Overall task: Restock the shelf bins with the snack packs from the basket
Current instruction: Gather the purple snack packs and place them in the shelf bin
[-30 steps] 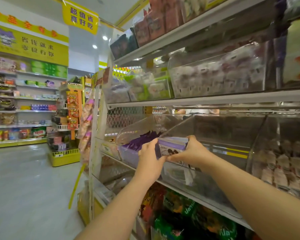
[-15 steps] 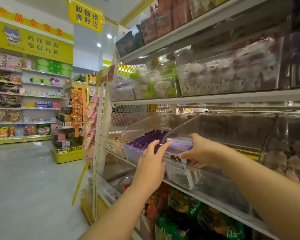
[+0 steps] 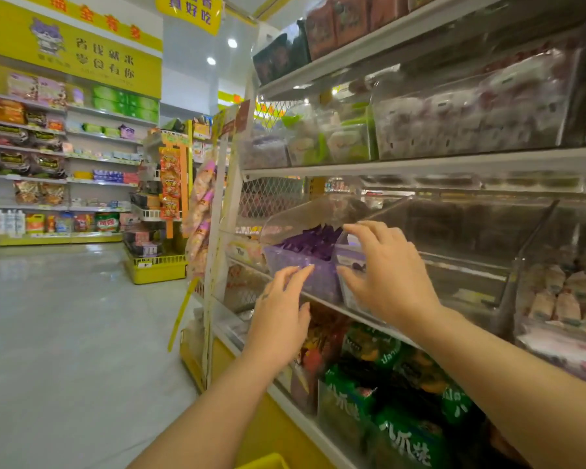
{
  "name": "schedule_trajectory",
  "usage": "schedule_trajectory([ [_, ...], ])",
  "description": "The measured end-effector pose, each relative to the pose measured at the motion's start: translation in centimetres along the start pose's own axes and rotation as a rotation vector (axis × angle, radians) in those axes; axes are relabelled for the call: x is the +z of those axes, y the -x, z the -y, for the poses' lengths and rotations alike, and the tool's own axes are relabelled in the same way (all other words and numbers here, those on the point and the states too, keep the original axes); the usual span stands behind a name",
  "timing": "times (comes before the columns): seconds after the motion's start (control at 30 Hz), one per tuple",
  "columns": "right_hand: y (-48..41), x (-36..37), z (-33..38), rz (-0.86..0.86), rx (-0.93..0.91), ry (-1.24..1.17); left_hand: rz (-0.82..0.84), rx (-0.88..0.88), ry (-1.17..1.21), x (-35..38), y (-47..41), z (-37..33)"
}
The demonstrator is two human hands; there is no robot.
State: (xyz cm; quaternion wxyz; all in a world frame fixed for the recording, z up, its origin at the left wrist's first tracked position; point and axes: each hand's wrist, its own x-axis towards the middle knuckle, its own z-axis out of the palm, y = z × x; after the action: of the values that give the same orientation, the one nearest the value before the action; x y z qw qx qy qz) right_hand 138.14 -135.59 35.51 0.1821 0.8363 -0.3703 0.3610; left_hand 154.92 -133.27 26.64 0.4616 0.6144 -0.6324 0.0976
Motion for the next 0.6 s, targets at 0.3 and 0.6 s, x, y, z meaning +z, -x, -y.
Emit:
schedule_trajectory([
  [0.3, 13.4, 13.3, 11.2, 0.517, -0.148, -0.346, -0.016, -0.348, -0.073, -1.9, 19.0, 9.6],
  [0.6, 26.8, 25.5, 19.2, 1.104, -0.05, -0.571, 0.114, -0.829, -0.075, -3.2, 36.5, 16.6],
])
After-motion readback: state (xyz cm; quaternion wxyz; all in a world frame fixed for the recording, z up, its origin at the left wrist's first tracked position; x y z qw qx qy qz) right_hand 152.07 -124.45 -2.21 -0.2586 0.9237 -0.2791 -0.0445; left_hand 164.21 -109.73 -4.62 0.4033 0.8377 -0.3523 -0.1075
